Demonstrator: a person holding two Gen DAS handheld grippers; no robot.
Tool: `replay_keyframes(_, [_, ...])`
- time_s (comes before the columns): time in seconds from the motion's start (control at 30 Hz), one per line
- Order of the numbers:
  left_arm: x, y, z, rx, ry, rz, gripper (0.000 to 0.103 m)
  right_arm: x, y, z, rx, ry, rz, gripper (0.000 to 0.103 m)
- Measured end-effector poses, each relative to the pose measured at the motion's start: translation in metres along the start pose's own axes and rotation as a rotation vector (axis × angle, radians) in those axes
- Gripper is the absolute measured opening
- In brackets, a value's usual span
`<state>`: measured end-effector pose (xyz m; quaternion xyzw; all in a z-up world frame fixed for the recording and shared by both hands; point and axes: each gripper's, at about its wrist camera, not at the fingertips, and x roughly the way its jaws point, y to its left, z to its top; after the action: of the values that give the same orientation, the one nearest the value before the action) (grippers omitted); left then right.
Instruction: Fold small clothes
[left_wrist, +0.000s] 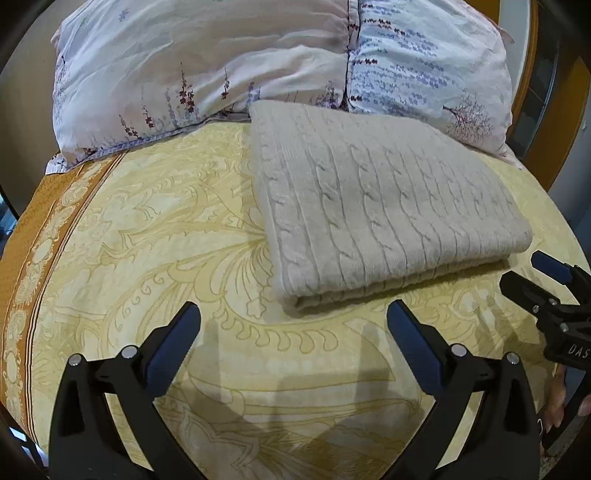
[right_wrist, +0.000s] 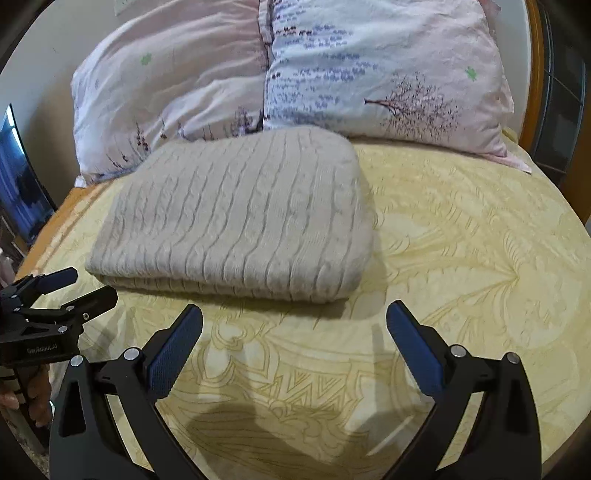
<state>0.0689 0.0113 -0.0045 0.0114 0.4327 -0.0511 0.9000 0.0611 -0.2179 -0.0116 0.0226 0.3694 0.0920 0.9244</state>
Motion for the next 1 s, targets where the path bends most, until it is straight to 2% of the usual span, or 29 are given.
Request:
replay_keyframes(0.13, [0.008, -0.001, -0.005, -0.014, 0.035, 0.005, 0.101, 0.004, 0.007, -0.002, -0.022, 0.019, -0.025, 0.102])
replay_keyframes(0.43, [0.011, -0.005, -0.007, 0.010, 0.035, 0.037, 0.101, 0.012, 0.005, -0.005, -0.005, 0.057, -0.061, 0.102])
replay_keyframes(1.0, [0.012, -0.004, -0.008, 0.005, 0.021, 0.037, 0.101, 0.017, 0.006, -0.004, -0.033, 0.076, -0.101, 0.102])
